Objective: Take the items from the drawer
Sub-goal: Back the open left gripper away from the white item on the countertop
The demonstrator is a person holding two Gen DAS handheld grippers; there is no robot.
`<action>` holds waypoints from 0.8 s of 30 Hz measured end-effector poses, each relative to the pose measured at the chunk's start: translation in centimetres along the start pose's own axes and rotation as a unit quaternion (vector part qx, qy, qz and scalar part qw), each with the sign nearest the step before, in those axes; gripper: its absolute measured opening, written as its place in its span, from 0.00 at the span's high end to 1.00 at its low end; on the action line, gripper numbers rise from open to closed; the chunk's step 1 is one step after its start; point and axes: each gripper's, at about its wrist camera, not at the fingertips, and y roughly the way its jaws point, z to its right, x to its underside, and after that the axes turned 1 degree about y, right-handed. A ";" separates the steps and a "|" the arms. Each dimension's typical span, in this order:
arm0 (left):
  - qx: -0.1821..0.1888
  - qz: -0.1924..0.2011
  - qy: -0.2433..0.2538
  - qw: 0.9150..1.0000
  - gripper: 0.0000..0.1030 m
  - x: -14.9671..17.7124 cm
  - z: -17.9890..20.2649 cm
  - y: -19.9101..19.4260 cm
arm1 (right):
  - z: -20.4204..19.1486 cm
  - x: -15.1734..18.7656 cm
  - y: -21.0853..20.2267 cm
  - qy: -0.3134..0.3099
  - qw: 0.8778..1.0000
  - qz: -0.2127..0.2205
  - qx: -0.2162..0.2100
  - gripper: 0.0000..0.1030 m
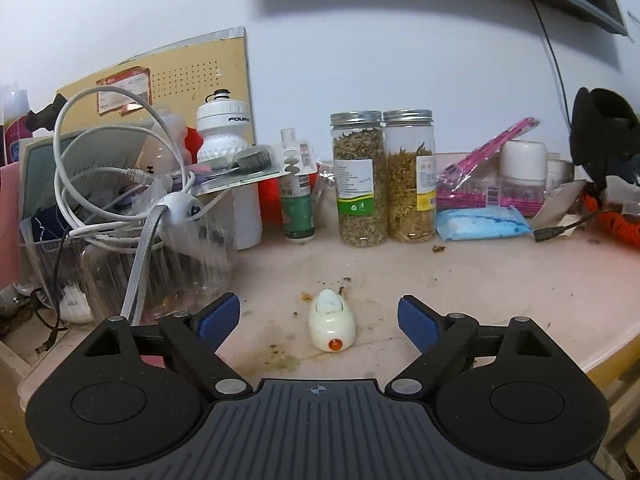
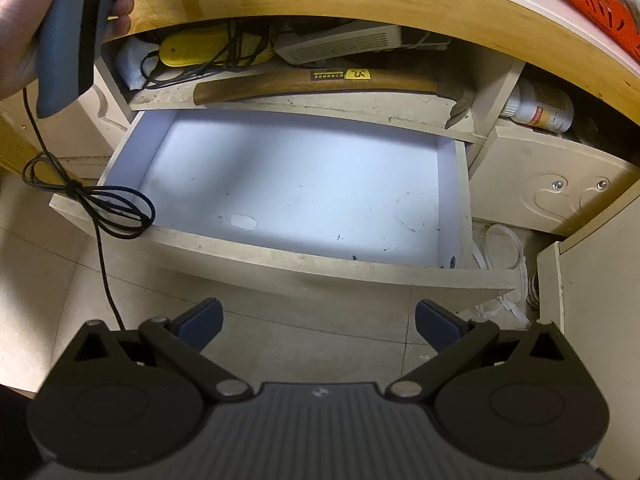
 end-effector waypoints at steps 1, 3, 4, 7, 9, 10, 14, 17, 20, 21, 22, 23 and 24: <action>-0.002 0.001 0.002 1.000 0.10 0.0 0.1 -0.1 | 0.0 0.0 0.0 0.000 1.000 0.000 0.000 0.00; -0.005 0.000 0.007 1.000 0.09 0.1 0.1 -0.2 | 0.1 0.0 0.0 0.000 1.000 0.000 0.001 0.00; -0.005 -0.001 0.007 1.000 0.08 0.1 0.1 -0.2 | 0.1 0.0 0.0 0.000 1.000 0.000 0.002 0.00; -0.008 -0.003 0.001 1.000 0.08 0.1 -0.1 -0.4 | 0.0 0.0 0.1 -0.001 1.000 0.001 0.003 0.00; -0.010 -0.005 -0.002 1.000 0.06 0.0 -0.2 -0.6 | -0.1 -0.1 0.0 -0.002 1.000 0.001 0.003 0.00; -0.010 -0.007 -0.004 1.000 0.05 -0.1 -0.2 -0.8 | -0.1 -0.1 0.0 -0.002 1.000 0.002 0.003 0.00; -0.013 -0.013 -0.010 1.000 0.03 -0.6 -0.4 -1.9 | -0.3 -0.2 0.0 -0.007 1.000 0.005 0.005 0.00; -0.014 -0.017 -0.014 1.000 0.03 -0.9 -0.5 -2.8 | -0.3 -0.2 0.0 -0.009 1.000 0.008 0.007 0.00; -0.014 -0.019 -0.015 1.000 0.03 -1.2 -0.6 -3.8 | -0.3 -0.2 -0.1 -0.011 1.000 0.011 0.009 0.00; -0.012 -0.020 -0.014 1.000 0.03 -1.3 -0.6 -4.4 | -0.3 -0.2 -0.1 -0.011 1.000 0.012 0.011 0.00; -0.008 -0.020 -0.013 1.000 0.03 -1.4 -0.6 -5.0 | -0.3 -0.2 -0.1 -0.012 1.000 0.014 0.012 0.00; -0.006 -0.019 -0.012 1.000 0.03 -1.5 -0.6 -5.6 | -0.3 -0.2 -0.1 -0.013 1.000 0.015 0.013 0.00; -0.003 -0.018 -0.010 1.000 0.03 -1.6 -0.6 -6.2 | -0.3 -0.2 -0.2 -0.013 1.000 0.016 0.014 0.00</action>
